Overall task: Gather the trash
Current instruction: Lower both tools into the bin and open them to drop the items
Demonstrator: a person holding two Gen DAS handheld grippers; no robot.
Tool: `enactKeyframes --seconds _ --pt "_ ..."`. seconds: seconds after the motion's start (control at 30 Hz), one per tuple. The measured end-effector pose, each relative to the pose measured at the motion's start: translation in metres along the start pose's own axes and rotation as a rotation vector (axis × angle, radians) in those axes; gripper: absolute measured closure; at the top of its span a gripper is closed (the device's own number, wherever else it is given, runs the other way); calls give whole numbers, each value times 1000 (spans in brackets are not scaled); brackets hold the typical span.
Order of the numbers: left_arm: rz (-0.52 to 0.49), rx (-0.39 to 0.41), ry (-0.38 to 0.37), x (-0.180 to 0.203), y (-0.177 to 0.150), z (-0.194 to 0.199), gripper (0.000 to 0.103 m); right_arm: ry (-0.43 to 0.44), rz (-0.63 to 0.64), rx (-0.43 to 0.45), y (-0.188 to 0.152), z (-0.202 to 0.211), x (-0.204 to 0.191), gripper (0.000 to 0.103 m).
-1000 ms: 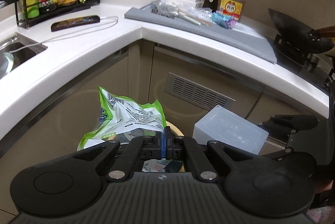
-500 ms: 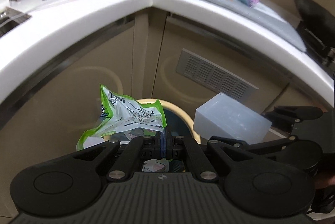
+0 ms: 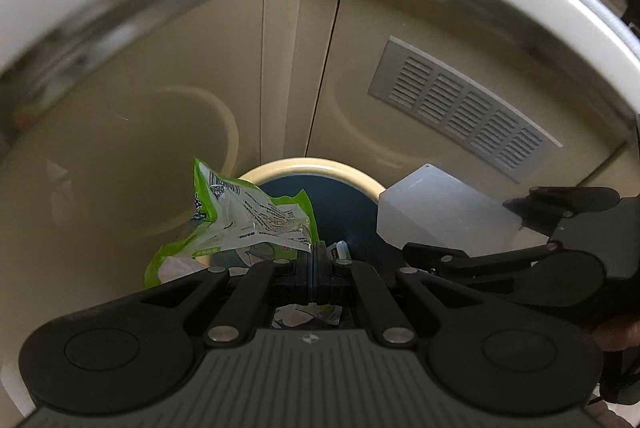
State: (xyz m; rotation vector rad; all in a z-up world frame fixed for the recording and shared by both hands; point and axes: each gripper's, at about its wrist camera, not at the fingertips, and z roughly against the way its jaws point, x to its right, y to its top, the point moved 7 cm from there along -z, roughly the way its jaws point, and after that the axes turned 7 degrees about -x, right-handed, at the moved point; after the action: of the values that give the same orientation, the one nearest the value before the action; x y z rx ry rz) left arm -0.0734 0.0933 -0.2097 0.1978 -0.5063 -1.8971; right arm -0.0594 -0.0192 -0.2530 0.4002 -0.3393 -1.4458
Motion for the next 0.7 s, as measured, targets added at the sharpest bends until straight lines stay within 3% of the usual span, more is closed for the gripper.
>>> enactKeyframes --seconds 0.7 --pt "-11 -196 23 -13 8 -109 103 -9 -36 -182 4 -112 9 39"
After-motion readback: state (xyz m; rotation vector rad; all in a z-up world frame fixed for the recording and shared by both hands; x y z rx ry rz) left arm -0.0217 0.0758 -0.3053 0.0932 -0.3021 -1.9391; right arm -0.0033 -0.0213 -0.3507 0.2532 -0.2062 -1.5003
